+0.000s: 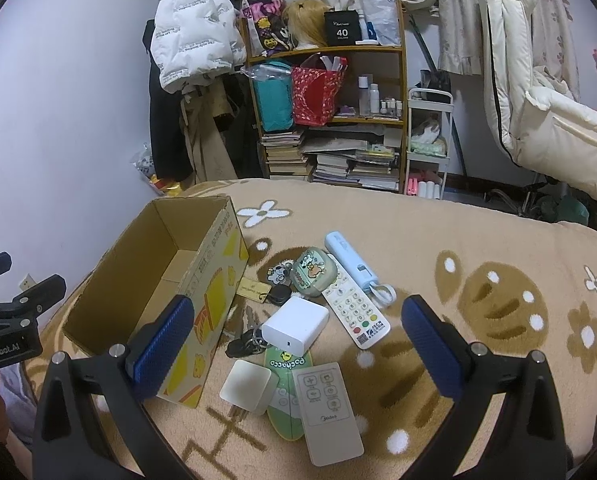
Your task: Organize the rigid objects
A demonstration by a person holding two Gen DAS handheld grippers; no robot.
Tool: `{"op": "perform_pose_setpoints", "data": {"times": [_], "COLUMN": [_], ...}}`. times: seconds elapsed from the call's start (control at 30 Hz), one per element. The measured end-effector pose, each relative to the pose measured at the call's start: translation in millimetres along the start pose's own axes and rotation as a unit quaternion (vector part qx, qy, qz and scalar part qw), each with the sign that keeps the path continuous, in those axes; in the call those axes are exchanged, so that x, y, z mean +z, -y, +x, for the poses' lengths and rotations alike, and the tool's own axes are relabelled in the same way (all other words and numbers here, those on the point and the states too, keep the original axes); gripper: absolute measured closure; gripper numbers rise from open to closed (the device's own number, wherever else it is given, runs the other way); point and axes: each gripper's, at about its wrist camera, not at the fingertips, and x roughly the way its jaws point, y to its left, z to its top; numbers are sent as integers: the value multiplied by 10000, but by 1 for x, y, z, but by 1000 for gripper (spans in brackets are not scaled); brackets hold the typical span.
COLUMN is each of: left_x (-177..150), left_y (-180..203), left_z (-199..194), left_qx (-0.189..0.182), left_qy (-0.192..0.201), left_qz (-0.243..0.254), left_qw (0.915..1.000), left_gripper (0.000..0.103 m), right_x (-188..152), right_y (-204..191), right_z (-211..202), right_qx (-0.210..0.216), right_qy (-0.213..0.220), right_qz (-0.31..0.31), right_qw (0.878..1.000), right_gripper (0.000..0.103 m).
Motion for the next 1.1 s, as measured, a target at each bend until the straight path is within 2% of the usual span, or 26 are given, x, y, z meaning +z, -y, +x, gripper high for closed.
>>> {"op": "perform_pose_setpoints", "data": {"times": [1.1], "left_x": [-1], "left_y": [9], "left_z": [-4], "left_qx": [-16], "left_qy": [12], "left_qz": [139], "left_qw": [9999], "left_gripper": [1], "right_x": [-1], "right_y": [0], "right_z": [1], "right_qx": [-31], "right_qy": [-24], "right_qz": [-81], "right_qw": [10000], "right_gripper": [0]}}
